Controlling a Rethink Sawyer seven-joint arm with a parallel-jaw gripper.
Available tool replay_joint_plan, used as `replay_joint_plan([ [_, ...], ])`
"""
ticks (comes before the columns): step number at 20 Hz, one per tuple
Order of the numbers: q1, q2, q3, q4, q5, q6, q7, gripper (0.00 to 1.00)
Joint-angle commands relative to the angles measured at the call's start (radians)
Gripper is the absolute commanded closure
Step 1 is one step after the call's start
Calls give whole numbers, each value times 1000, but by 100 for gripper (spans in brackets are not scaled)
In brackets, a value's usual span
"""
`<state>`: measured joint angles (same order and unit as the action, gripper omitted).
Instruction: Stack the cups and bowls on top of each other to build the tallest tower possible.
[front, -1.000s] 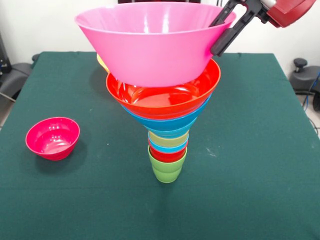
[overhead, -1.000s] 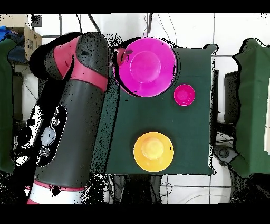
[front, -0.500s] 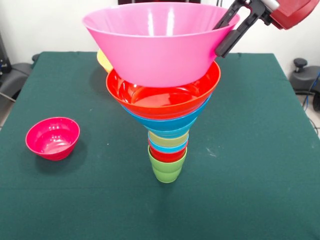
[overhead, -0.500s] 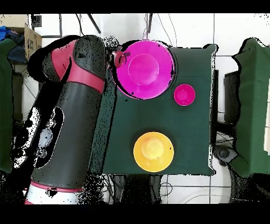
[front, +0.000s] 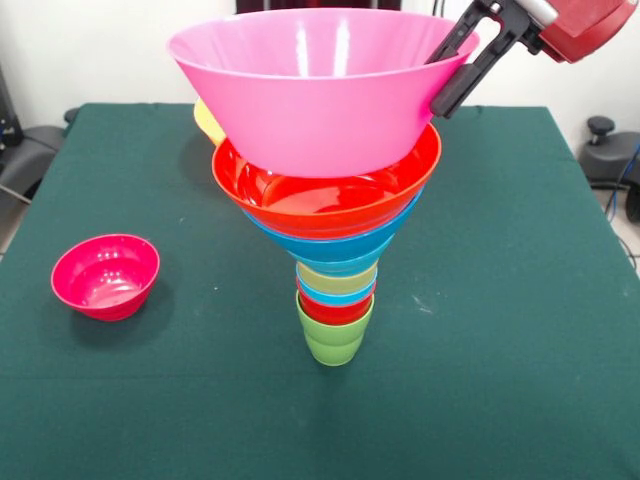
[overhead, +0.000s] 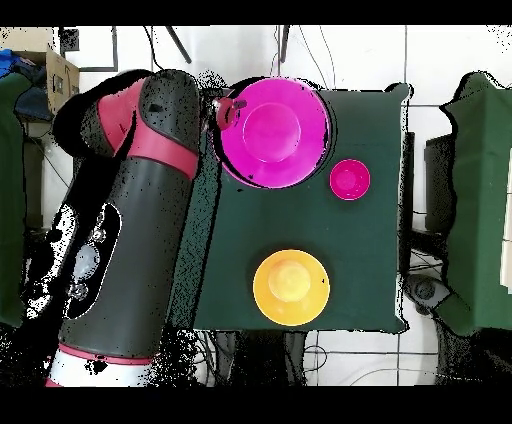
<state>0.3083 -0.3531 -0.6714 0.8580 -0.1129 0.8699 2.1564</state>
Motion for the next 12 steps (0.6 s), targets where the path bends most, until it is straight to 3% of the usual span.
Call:
replay_joint_plan([
  [1,12,11,56,103,-62,-66,67,100],
  [12,13,15,54,108,-53,-79,74,100],
])
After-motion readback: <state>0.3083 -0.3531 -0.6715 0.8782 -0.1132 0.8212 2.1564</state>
